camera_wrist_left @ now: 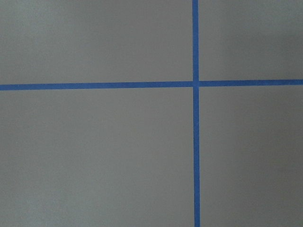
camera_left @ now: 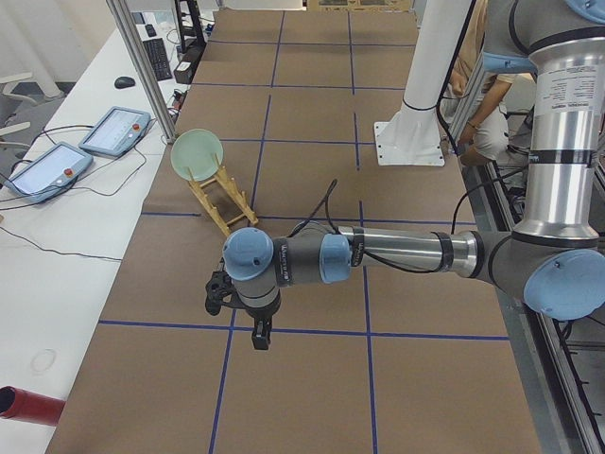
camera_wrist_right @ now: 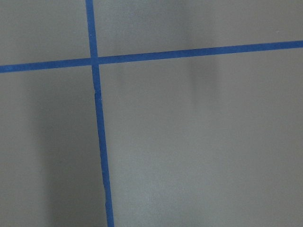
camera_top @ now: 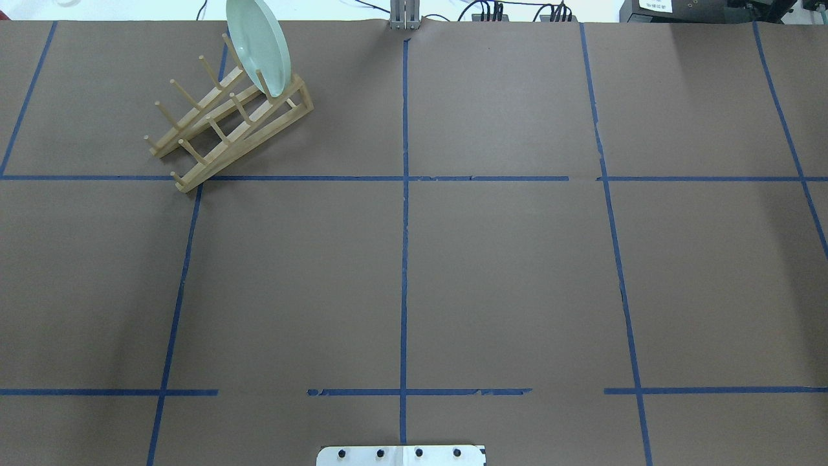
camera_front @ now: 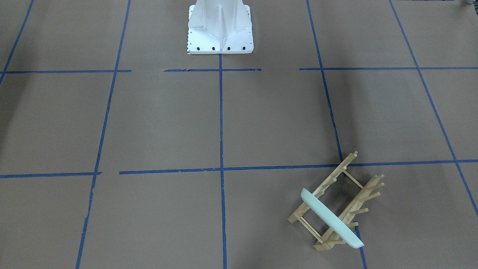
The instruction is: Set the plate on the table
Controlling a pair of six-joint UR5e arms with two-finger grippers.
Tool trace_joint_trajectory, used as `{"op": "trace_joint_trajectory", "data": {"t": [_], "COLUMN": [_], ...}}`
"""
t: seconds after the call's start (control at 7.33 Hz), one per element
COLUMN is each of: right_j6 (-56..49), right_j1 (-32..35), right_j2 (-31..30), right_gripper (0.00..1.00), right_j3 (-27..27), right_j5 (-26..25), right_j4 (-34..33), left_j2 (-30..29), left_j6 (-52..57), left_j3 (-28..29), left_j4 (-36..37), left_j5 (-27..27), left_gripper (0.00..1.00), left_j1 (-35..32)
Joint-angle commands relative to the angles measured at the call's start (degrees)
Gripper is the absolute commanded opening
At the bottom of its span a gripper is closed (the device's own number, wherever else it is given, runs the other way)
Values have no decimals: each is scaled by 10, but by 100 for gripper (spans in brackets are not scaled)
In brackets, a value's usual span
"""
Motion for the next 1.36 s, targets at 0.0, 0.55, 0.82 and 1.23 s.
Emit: {"op": "trace_joint_trajectory", "data": {"t": [0.0, 0.55, 0.82, 1.23], "right_j6": [0, 0, 0, 0], "right_j1": [0, 0, 0, 0], "right_j2": [0, 0, 0, 1], "right_gripper": [100, 100, 100, 100], "right_j3": [0, -1, -1, -1], "right_j5": [0, 0, 0, 0], "right_j4": [0, 0, 0, 0], "left_j2": [8, 12, 1, -19], "left_j6": [-3, -1, -77, -462], "left_j3": [-13, 1, -8, 5], "left_j4": [3, -7, -18, -321], "left_j5": [0, -3, -150, -174], "left_gripper": [100, 100, 100, 100], "left_j1": [-1, -1, 3, 57]}}
